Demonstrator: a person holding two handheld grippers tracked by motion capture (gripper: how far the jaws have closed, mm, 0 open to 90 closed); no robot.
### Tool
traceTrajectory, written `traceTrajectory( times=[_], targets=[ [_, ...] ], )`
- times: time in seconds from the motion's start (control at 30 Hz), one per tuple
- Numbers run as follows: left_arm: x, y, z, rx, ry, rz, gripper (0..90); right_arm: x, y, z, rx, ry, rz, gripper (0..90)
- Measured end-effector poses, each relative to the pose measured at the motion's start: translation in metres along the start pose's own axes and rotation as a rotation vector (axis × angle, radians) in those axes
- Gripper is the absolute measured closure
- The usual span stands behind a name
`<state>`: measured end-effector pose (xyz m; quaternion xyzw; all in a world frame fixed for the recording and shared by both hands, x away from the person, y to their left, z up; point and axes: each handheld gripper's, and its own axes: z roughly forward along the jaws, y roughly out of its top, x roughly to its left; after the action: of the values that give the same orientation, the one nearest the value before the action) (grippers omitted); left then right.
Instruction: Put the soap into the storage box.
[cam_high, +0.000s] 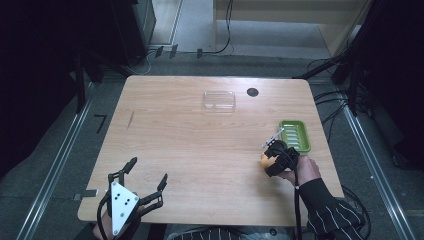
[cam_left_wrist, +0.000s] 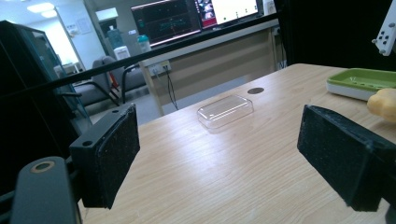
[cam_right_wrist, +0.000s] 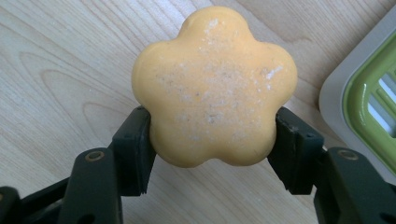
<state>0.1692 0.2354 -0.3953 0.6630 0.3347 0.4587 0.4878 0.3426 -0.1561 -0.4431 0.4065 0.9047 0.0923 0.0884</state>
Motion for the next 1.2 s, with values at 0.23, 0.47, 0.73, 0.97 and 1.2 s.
traceTrajectory(
  times=[0.23,0.47,0.73,0.97,1.2],
  targets=[
    [0.0,0.0,0.0,0.001,0.001,0.0,13.0,-0.006,-0.002,-0.002,-0.005,-0.02,0.026,40.1],
    [0.0,0.0,0.0,0.001,0.001,0.001,13.0,-0.015,-0.004,-0.005,-0.018,-0.035,0.053,40.0],
    [0.0,0.0,0.0,0.001,0.0,0.002,13.0,-0.021,-0.005,-0.01,-0.037,-0.052,0.076,40.0],
    [0.0,0.0,0.0,0.001,-0.001,0.002,13.0,-0.026,-0.005,-0.013,-0.042,-0.068,0.088,40.1],
    [0.0,0.0,0.0,0.001,-0.001,0.004,13.0,-0.032,-0.004,-0.016,-0.053,-0.093,0.108,40.1]
  ],
)
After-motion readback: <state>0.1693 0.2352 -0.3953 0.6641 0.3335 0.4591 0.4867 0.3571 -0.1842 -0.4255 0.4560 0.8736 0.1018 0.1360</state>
